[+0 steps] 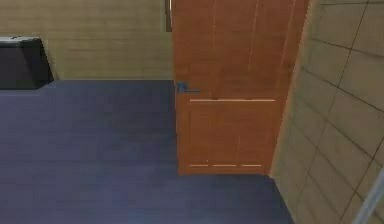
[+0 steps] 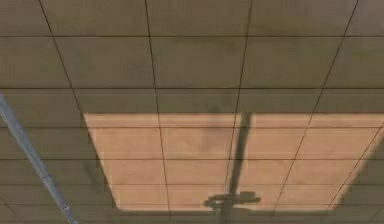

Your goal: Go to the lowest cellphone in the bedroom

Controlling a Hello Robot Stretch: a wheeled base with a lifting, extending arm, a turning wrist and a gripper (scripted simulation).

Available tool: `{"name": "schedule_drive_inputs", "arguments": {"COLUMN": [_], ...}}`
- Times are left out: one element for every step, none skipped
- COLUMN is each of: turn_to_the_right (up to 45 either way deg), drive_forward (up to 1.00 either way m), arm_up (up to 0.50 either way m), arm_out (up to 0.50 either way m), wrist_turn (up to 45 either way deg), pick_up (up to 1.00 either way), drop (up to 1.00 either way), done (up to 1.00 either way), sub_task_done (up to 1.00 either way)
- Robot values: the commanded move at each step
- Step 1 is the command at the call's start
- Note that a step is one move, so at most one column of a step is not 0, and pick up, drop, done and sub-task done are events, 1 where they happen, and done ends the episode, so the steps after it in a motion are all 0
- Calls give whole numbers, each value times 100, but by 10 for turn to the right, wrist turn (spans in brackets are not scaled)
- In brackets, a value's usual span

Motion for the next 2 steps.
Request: {"name": "schedule_drive_inputs", "arguments": {"turn_to_the_right": [-450, -450], "drive_forward": [0, 0], "arm_up": [0, 0], "arm_out": [0, 0], "wrist_turn": [0, 0], "pick_up": [0, 0], "drop": [0, 0], "done": [0, 0], "sub_task_done": [0, 0]}}
